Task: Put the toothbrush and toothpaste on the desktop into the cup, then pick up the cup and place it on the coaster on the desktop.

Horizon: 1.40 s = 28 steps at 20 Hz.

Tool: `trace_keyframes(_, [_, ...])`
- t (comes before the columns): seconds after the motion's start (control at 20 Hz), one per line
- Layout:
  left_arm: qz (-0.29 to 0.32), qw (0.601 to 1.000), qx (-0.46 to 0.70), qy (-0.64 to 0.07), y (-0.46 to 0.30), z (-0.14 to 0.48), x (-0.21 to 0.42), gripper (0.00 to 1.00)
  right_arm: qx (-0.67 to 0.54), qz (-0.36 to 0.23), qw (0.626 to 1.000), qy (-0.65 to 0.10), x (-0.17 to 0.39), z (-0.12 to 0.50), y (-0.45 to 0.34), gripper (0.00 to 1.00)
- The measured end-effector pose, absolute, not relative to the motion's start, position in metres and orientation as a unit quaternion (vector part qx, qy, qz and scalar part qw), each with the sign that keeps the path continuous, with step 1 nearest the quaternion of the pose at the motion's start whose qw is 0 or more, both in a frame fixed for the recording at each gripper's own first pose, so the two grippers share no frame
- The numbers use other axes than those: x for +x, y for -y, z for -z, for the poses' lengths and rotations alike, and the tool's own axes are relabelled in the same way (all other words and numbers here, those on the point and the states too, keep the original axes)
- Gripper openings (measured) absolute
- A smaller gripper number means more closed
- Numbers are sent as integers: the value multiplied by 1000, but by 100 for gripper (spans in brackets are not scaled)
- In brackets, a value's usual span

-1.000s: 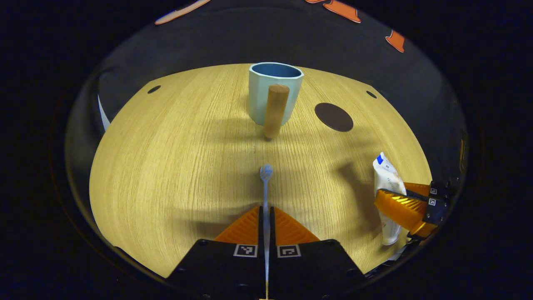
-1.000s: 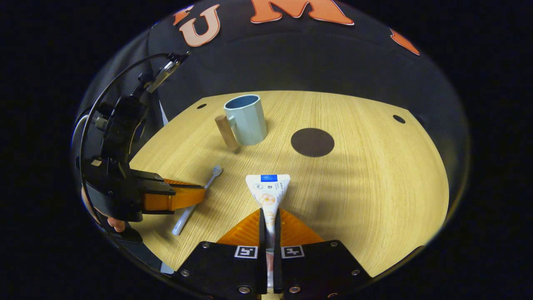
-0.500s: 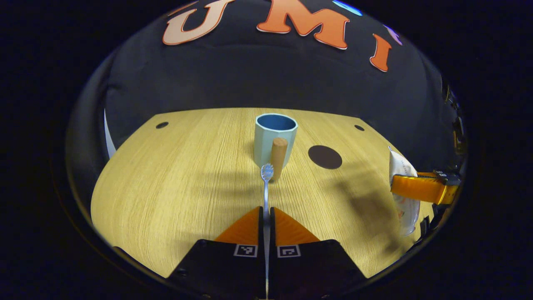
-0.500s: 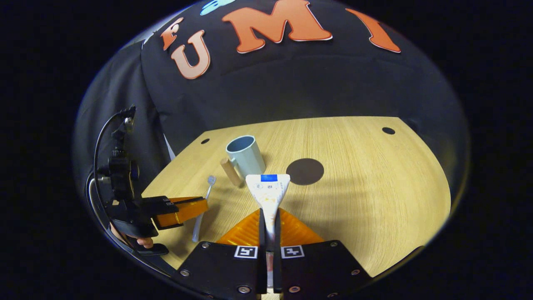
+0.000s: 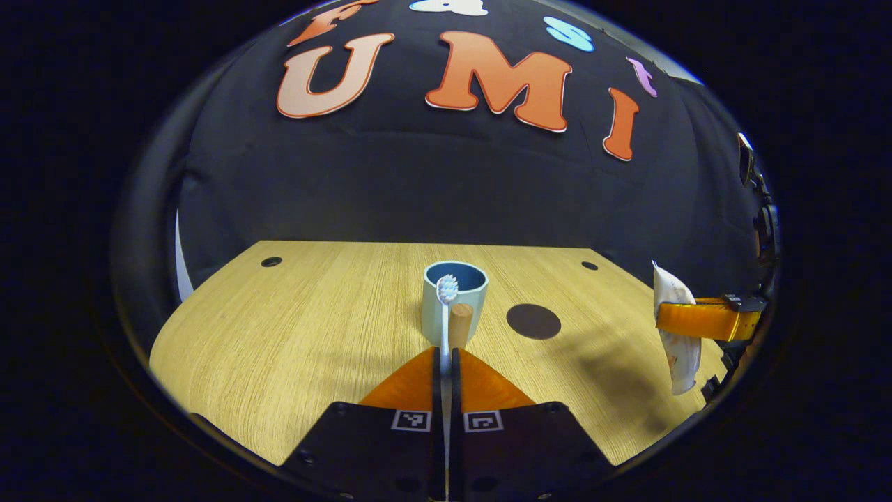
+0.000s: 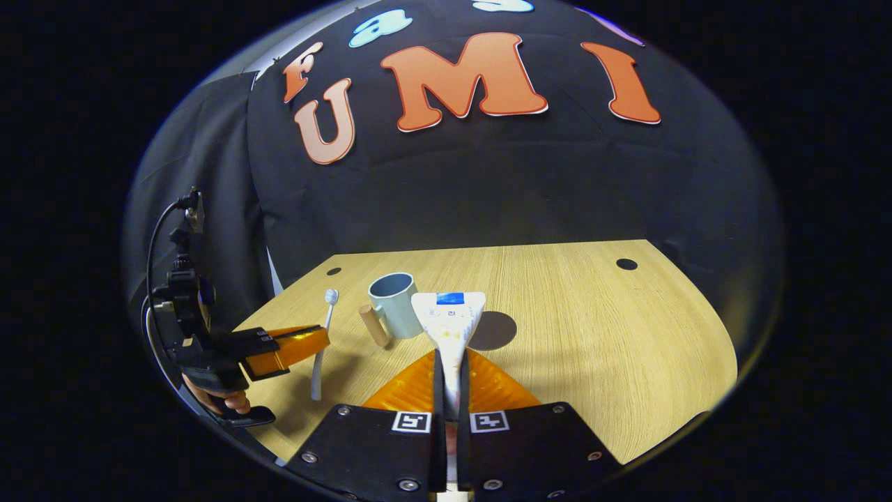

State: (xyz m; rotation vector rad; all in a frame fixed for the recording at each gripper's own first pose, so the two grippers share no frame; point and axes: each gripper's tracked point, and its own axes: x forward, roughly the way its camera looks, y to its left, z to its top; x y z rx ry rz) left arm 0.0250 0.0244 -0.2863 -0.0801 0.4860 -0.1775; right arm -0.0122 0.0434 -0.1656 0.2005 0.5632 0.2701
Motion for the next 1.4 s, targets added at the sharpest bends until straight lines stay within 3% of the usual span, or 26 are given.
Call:
trace_keyframes(0.55, [61, 986, -56, -147, -61, 229, 63, 2, 103, -131, 959, -229, 18, 145, -42, 6])
trace_keyframes(1.0, [86, 989, -70, -102, -39, 187, 124, 2, 96, -124, 968, -194, 41, 126, -39, 6])
trace_keyframes(1.4, [69, 991, -65, -91, -26, 193, 182, 2, 76, -113, 976, -172, 45, 116, -28, 6])
